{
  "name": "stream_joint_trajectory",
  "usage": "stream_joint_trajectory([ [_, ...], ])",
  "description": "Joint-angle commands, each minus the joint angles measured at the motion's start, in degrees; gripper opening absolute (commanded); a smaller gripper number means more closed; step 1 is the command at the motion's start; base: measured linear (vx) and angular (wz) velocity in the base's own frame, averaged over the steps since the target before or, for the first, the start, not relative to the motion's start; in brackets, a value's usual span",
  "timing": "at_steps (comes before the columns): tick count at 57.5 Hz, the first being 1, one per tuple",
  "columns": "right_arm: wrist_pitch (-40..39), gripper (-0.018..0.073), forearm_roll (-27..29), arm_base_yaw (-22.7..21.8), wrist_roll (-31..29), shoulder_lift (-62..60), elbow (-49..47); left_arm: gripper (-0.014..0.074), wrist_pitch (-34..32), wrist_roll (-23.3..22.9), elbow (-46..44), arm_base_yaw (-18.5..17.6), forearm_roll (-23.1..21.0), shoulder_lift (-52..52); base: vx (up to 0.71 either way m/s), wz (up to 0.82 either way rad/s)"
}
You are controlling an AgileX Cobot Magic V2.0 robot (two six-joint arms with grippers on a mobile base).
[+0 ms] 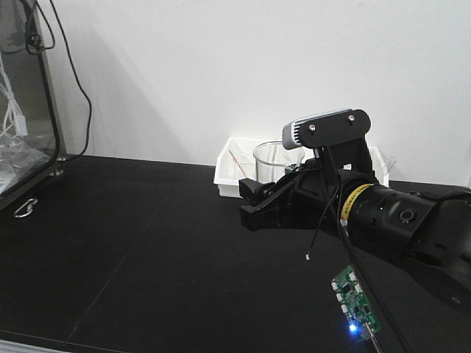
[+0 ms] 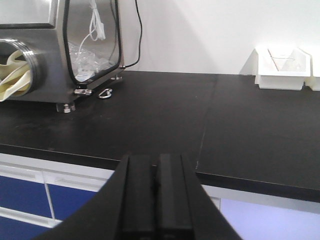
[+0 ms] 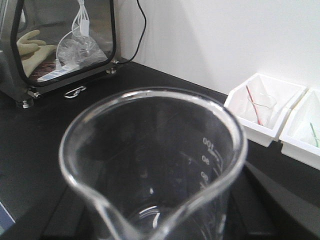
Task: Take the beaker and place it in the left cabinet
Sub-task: 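Drive the base away from the bench holding the beaker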
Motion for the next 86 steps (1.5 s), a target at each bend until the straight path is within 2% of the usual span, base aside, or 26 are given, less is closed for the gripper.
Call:
stream_joint_trajectory([
  [1,-3.8,0.0177,-0.2,-0.2,-0.3,-2.4,-1.8,-0.0006,-5.0,-0.1,-1.0,-0.2,-0.3,-0.6,-0.03,0.11],
  [36,-3.8,0.0177,-0.2,-0.2,-0.3,-2.4,-1.8,-0.0006,-5.0,-0.1,-1.0,-0.2,-0.3,-0.6,-0.03,0.20],
  [86,-3.8,0.0177,-0.2,-0.2,-0.3,-2.4,-1.8,-0.0006,-5.0,-0.1,-1.0,-0.2,-0.3,-0.6,0.02,0.64],
])
